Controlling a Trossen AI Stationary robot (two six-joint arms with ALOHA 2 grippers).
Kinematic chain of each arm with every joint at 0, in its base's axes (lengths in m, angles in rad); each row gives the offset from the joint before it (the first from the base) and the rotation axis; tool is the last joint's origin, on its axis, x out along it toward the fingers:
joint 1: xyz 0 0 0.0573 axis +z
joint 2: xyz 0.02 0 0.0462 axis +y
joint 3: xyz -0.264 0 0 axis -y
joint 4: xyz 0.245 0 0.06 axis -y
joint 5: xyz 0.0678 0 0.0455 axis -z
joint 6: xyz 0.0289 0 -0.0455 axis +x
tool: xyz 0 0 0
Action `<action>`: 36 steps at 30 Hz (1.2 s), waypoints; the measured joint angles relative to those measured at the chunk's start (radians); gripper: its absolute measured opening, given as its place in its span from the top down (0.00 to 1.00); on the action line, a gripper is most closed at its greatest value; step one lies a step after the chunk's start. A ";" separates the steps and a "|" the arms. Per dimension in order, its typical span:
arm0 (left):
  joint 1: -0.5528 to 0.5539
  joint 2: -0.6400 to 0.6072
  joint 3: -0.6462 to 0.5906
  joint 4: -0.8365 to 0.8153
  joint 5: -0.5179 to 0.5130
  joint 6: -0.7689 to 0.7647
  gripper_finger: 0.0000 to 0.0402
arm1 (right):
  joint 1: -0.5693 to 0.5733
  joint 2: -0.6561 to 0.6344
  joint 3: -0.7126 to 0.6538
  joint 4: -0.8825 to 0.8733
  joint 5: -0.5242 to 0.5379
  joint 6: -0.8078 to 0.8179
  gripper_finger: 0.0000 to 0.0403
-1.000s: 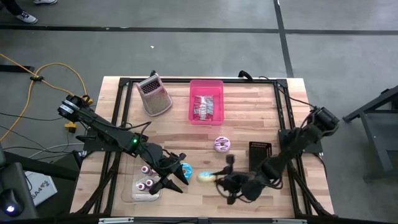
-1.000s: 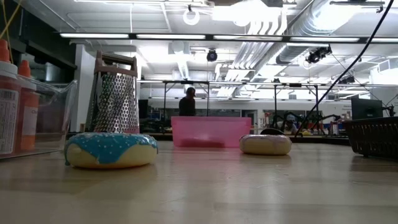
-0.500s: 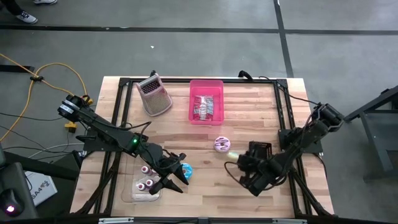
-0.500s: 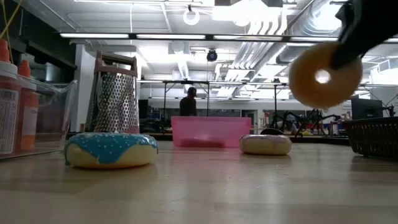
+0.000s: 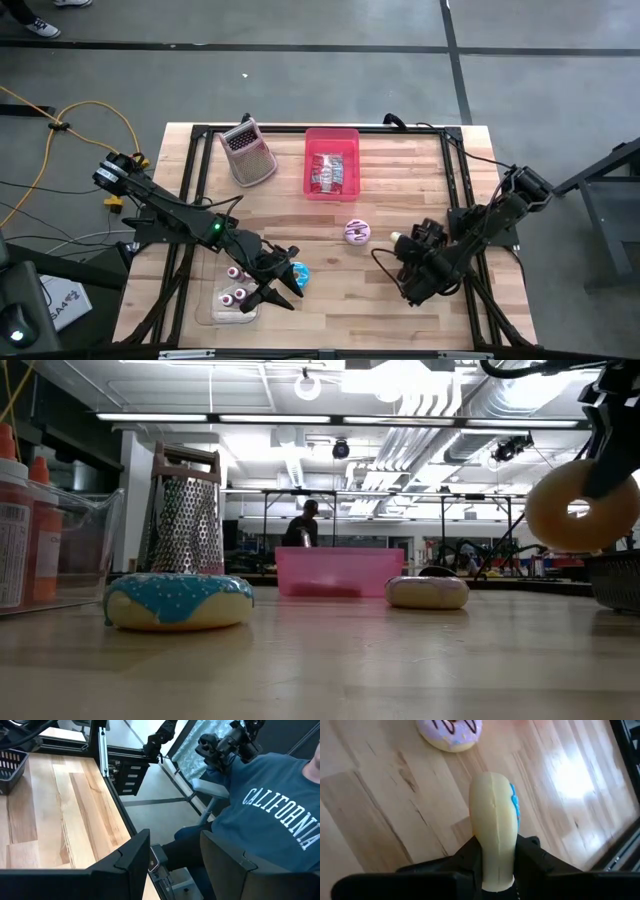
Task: Pick & Place Food Item
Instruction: Put the top left light blue donut into the black bin
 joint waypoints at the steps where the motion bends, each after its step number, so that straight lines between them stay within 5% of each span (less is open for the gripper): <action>1: 0.000 0.000 0.000 0.000 0.000 0.000 0.58 | 0.000 0.000 0.000 -0.006 0.000 0.005 0.81; 18: 0.000 0.000 0.000 0.000 0.000 0.000 0.58 | 0.000 0.000 0.000 -0.142 0.052 0.091 0.81; 27: 0.000 0.000 0.000 0.000 0.000 0.000 0.58 | 0.018 0.000 0.000 -0.181 -0.116 0.224 0.81; 36: 0.000 0.000 0.000 0.000 0.000 0.001 0.58 | 0.086 0.000 0.000 -0.192 -0.178 0.340 0.81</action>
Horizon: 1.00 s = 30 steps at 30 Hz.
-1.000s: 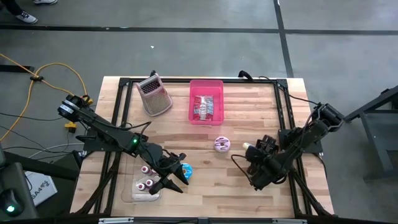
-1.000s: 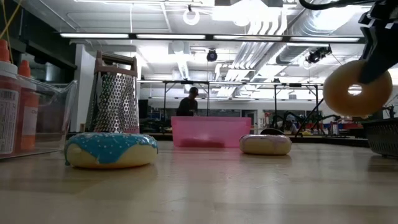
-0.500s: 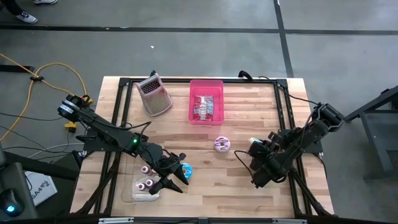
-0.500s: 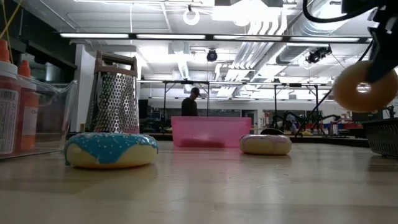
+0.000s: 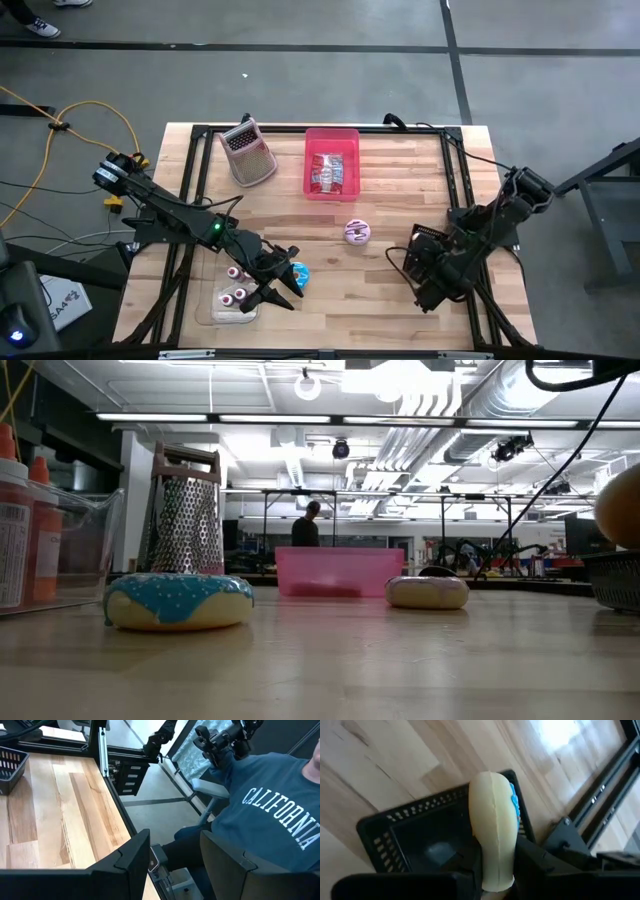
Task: Pick & Place Food Item
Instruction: Put the top left light blue donut into the black bin
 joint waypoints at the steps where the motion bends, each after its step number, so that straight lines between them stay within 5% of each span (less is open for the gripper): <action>1: 0.000 0.000 0.000 0.000 0.000 0.000 0.58 | 0.004 0.000 0.000 -0.009 -0.008 0.010 0.81; 11: 0.000 0.000 0.000 0.000 0.000 0.000 0.58 | 0.012 0.000 0.000 -0.043 -0.059 0.027 0.80; 30: 0.000 0.000 0.000 0.000 0.000 0.000 0.58 | 0.012 0.000 0.000 -0.042 -0.058 0.027 0.55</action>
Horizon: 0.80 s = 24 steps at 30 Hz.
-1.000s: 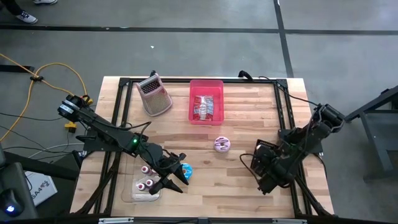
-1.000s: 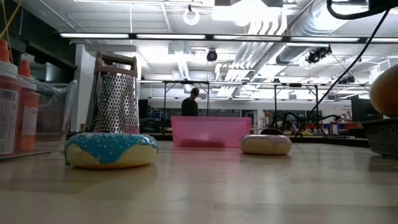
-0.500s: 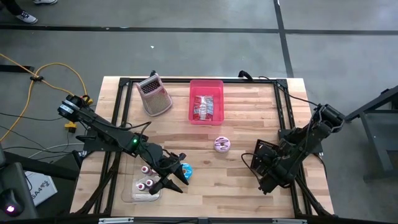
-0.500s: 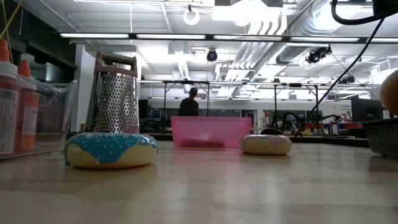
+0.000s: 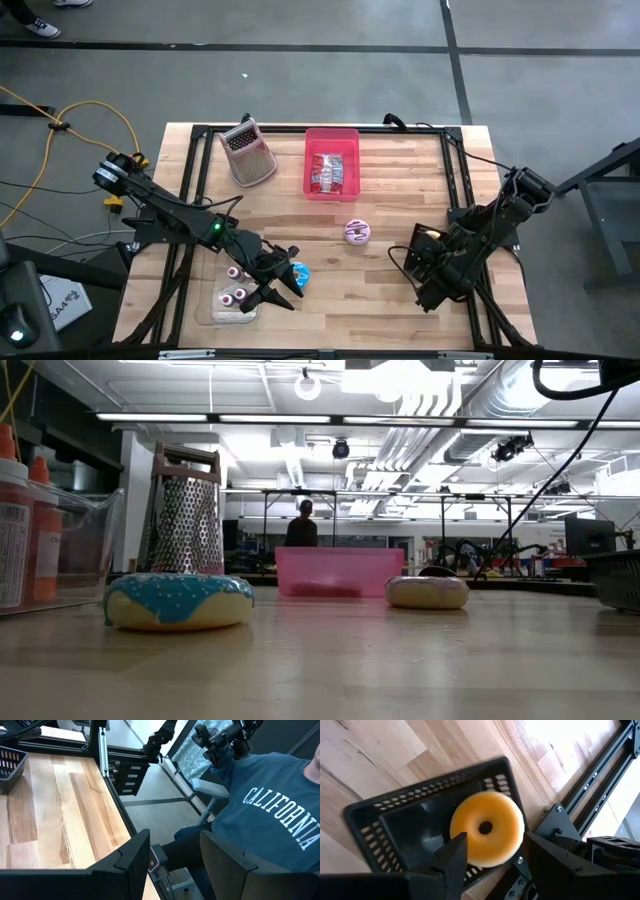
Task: Pick & Place Food Item
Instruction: Put the top left light blue donut into the black bin, then put the light violet donut into the black bin
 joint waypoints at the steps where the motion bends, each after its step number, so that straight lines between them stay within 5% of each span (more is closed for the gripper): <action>1: 0.000 0.000 0.000 0.000 0.000 0.000 0.58 | 0.000 0.000 0.000 0.000 0.000 0.000 0.55; 15: 0.000 0.000 0.000 0.000 0.000 0.000 0.58 | 0.000 0.000 0.000 0.050 0.067 -0.029 0.52; 24: 0.000 0.000 0.000 0.000 -0.002 0.000 0.58 | -0.038 0.000 0.000 0.307 0.194 -0.304 0.52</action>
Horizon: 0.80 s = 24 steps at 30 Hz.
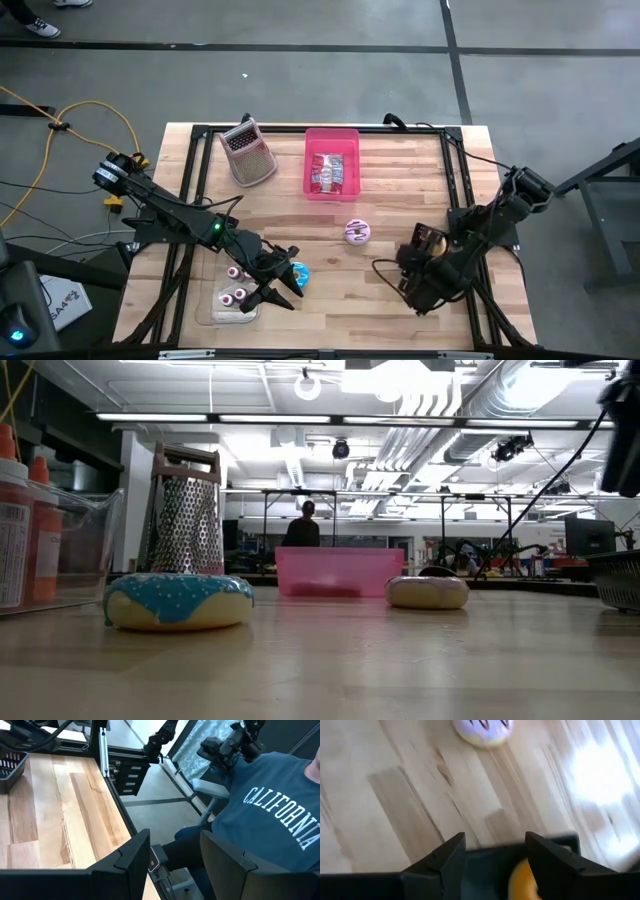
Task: Pick & Place Food Item
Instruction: Put the light violet donut into the black bin
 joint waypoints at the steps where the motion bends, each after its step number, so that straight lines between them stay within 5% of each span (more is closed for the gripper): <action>1: 0.000 0.000 0.000 0.000 0.000 0.000 0.58 | -0.010 0.000 0.000 0.024 0.010 -0.034 0.52; 9: 0.000 0.000 0.000 0.000 -0.003 -0.001 0.58 | -0.153 0.000 0.000 0.219 0.038 -0.311 0.52; 24: -0.047 0.000 0.000 0.000 -0.002 -0.008 0.58 | -0.376 0.049 0.000 0.510 -0.064 -0.731 0.52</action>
